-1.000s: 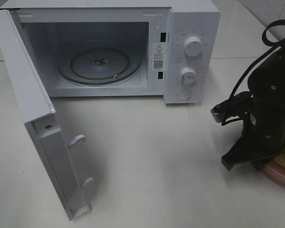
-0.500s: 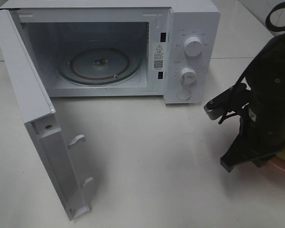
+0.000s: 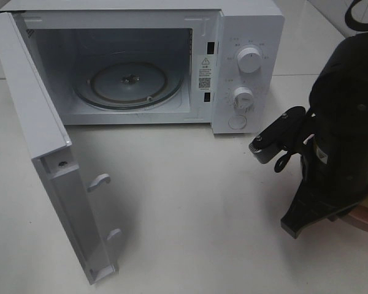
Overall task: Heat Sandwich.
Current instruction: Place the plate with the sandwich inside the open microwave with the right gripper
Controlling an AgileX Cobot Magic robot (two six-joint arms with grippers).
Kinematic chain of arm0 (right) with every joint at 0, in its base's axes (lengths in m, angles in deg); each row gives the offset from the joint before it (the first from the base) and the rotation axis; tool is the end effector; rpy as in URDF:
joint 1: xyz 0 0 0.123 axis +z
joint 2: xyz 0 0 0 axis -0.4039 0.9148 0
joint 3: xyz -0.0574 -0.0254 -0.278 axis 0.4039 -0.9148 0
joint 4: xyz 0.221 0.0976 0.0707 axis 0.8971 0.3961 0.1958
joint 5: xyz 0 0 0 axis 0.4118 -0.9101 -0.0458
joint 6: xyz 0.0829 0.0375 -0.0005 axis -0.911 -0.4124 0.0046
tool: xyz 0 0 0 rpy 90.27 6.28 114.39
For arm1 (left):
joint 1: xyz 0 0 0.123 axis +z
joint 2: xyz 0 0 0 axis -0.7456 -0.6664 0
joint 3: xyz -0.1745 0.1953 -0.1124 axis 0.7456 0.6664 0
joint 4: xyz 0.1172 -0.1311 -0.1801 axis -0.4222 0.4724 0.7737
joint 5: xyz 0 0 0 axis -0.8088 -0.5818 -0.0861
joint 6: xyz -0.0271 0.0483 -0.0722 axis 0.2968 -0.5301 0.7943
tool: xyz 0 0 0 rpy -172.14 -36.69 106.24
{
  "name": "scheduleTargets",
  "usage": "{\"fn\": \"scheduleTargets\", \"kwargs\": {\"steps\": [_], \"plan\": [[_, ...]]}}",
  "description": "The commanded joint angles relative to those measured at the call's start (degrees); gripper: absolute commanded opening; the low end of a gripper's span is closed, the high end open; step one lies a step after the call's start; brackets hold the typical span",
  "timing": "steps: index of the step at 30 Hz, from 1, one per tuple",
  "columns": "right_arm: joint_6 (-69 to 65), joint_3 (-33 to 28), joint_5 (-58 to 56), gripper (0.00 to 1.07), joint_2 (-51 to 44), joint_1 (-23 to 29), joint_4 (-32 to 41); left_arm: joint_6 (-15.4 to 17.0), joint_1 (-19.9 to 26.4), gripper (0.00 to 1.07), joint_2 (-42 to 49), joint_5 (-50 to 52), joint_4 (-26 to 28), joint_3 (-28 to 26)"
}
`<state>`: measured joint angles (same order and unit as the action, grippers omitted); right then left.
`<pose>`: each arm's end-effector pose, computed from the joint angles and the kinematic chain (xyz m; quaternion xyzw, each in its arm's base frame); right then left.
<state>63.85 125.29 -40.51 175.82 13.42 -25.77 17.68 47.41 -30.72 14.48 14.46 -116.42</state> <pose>0.2177 0.1300 0.1768 -0.2930 0.9431 -0.1443 0.0616 -0.0090 -0.0091 0.2815 0.0157 0.8496 -0.0576 0.5240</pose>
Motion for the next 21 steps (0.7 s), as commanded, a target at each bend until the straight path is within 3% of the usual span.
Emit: {"fn": "scheduleTargets", "kwargs": {"steps": [1, 21], "plan": [[-0.4, -0.1, -1.9, 0.00, -1.5, 2.2, -1.0, 0.3, 0.1, 0.98, 0.9, 0.5, 0.0, 0.2], [-1.3, -0.1, -3.8, 0.00, -8.3, 15.6, -0.9, 0.3, 0.1, 0.98, 0.9, 0.5, 0.0, 0.2]]}}
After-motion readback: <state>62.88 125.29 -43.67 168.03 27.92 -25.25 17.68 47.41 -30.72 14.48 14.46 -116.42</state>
